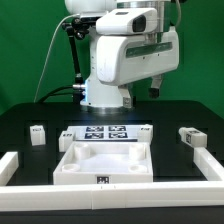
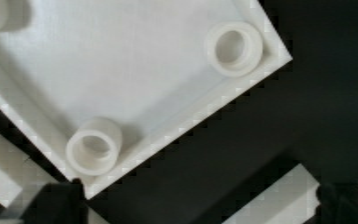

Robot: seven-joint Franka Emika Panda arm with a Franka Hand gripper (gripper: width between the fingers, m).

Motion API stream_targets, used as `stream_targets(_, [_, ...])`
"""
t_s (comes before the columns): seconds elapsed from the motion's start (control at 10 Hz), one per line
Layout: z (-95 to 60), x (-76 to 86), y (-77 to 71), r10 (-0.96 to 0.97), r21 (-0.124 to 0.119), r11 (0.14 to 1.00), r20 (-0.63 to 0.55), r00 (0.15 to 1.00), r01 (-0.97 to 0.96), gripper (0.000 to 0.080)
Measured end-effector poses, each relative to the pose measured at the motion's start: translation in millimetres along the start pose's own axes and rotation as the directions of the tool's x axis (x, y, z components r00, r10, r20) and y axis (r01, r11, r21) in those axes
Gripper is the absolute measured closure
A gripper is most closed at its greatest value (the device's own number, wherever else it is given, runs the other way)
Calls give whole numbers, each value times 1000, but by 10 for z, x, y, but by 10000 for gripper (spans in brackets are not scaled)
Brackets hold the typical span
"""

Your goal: Assemble one leg

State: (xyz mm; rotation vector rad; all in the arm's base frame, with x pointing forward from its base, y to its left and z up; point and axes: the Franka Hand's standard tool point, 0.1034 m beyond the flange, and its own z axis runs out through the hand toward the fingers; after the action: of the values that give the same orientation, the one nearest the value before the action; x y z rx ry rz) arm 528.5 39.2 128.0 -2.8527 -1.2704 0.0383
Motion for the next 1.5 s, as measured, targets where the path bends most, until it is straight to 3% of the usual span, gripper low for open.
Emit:
stream_targets(0.7, [49, -37, 9, -55, 5, 999, 4, 999, 55, 150])
stream_targets(1.0, [310, -197, 140, -221, 13, 975, 2, 975, 221, 150])
stream_targets(1.2, [508, -256, 124, -292, 35, 956, 7, 956, 291, 150])
stream_targets(1.5, [556, -288, 123, -286, 44, 957, 10, 958, 286, 150])
